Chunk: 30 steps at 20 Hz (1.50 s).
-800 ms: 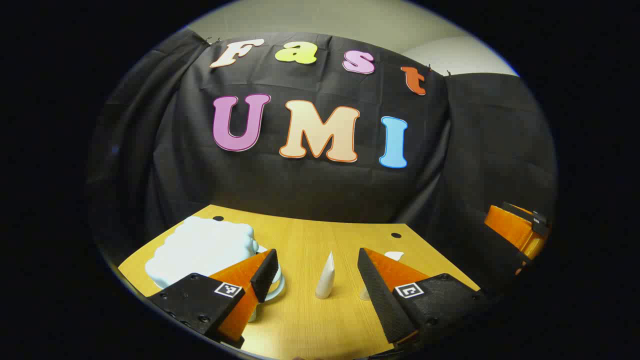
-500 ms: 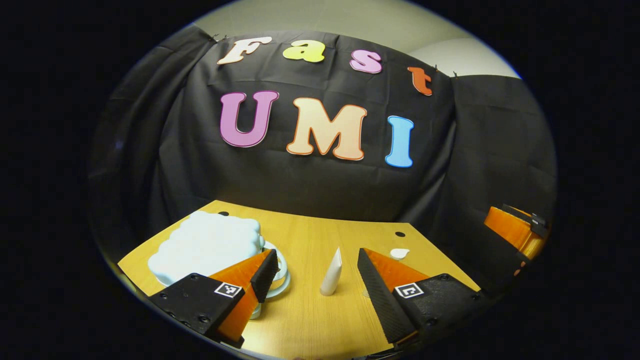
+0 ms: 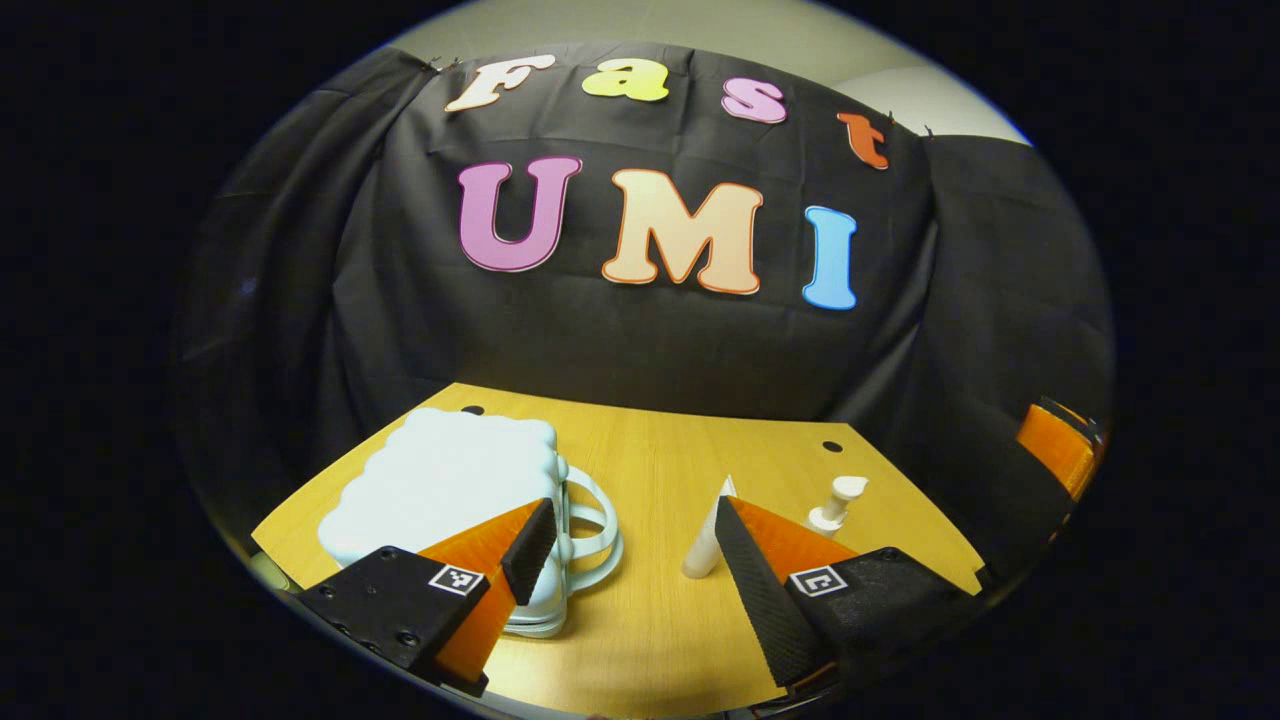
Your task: First open the suitcase, pack the skin care products into it, and then close the suitcase.
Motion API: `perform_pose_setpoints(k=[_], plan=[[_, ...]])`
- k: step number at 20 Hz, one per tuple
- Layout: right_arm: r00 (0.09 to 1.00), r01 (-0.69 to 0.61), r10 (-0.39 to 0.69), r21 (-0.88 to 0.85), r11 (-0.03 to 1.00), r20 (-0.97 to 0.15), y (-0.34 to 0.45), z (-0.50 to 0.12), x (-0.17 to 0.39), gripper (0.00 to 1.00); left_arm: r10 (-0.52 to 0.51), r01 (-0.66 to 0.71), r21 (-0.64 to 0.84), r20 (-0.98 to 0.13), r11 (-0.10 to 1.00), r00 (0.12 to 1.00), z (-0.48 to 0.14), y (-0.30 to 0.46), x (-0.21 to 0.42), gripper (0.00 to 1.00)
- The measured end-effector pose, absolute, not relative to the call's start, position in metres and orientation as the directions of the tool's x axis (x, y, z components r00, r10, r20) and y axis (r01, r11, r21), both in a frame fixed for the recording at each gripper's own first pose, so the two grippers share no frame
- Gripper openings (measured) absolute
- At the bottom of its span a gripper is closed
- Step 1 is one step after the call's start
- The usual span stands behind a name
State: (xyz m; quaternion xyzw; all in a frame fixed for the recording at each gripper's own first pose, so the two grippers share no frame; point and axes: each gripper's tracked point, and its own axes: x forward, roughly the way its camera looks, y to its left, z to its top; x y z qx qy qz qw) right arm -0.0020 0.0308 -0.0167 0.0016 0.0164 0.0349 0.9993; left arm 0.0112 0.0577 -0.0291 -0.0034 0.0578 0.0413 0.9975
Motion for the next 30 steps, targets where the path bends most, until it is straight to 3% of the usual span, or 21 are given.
perform_pose_setpoints(k=[9,15,16,18,22,30], plan=[[0.994,-0.071,0.071,0.007,0.997,-0.081,0.041,-0.035,-0.004,0.99,0.054,-0.075,-0.036,-0.403,0.997,0.914,-0.073,0.078,0.087,0.95],[0.994,-0.067,0.07,0.036,0.997,-0.085,0.045,-0.039,-0.005,0.96,0.004,-0.07,-0.091,-0.583,0.993,0.813,-0.107,0.076,0.122,0.94],[0.994,-0.066,0.068,0.03,0.997,-0.087,0.046,-0.039,-0.005,0.99,-0.003,-0.069,-0.096,-0.608,0.993,0.794,-0.112,0.076,0.127,0.98],[0.993,-0.066,0.068,0.018,0.998,-0.093,0.046,-0.042,-0.006,0.99,-0.015,-0.072,-0.106,-0.654,0.992,0.757,-0.12,0.075,0.138,0.95],[0.993,-0.073,0.074,0.022,0.997,-0.091,0.048,-0.039,-0.008,0.99,0.01,-0.101,-0.071,-0.766,0.992,0.643,-0.142,0.08,0.152,0.94],[0.991,-0.09,0.089,0.003,0.996,-0.101,0.055,-0.043,-0.014,0.99,0.048,-0.107,-0.006,-0.872,0.994,0.487,-0.17,0.087,0.163,0.84]])
